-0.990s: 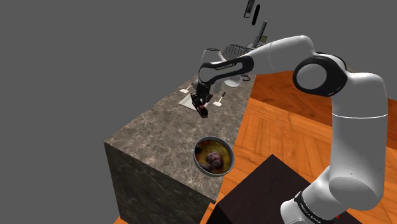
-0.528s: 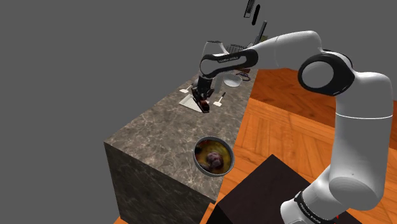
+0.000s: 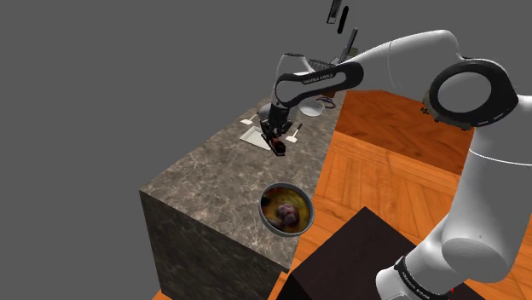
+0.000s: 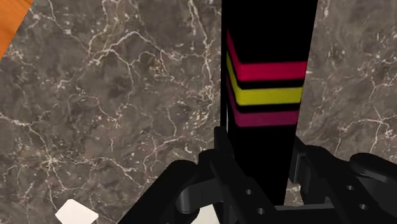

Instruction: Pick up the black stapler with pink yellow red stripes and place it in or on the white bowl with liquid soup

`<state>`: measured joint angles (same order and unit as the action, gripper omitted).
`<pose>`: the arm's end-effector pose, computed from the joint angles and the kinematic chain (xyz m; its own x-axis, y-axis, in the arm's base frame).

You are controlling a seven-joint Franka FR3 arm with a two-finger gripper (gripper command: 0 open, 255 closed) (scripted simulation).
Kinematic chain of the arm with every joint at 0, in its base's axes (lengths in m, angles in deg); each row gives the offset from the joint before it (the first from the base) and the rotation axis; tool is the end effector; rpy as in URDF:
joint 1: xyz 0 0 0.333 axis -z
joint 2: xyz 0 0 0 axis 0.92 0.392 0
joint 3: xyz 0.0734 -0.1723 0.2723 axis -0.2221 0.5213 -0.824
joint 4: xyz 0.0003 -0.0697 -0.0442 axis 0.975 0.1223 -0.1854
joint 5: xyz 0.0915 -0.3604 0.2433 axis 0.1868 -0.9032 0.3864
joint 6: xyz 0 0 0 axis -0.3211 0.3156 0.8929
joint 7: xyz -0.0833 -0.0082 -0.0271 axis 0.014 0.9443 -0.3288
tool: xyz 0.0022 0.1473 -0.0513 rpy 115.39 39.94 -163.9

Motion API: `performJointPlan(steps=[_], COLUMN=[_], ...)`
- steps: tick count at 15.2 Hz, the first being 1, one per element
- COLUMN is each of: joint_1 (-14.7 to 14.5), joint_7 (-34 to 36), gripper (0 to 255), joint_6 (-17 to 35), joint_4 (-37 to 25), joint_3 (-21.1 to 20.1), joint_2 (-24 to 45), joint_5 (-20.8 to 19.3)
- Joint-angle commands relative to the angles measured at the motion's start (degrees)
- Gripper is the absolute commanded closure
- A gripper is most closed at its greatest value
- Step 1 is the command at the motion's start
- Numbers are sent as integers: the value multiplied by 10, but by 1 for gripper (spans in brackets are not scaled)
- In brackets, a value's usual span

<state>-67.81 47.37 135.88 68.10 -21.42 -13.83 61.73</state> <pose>0.6962 0.0347 0.2930 0.9434 -0.3307 0.0239 -0.3310 -0.9436 0.0087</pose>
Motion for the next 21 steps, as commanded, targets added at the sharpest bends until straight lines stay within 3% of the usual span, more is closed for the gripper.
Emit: performJointPlan(steps=[1,12,19,21], joint_1=[-9,-54,-95,-94], joint_7=[14,94,154,156], gripper=[255,255,255,255], joint_6=[18,86,101,119], joint_4=[55,311,443,449], joint_3=[-4,-42,-83,-84], joint_2=[-37,-224,-341,-329], joint_5=[-1,8,38,35])
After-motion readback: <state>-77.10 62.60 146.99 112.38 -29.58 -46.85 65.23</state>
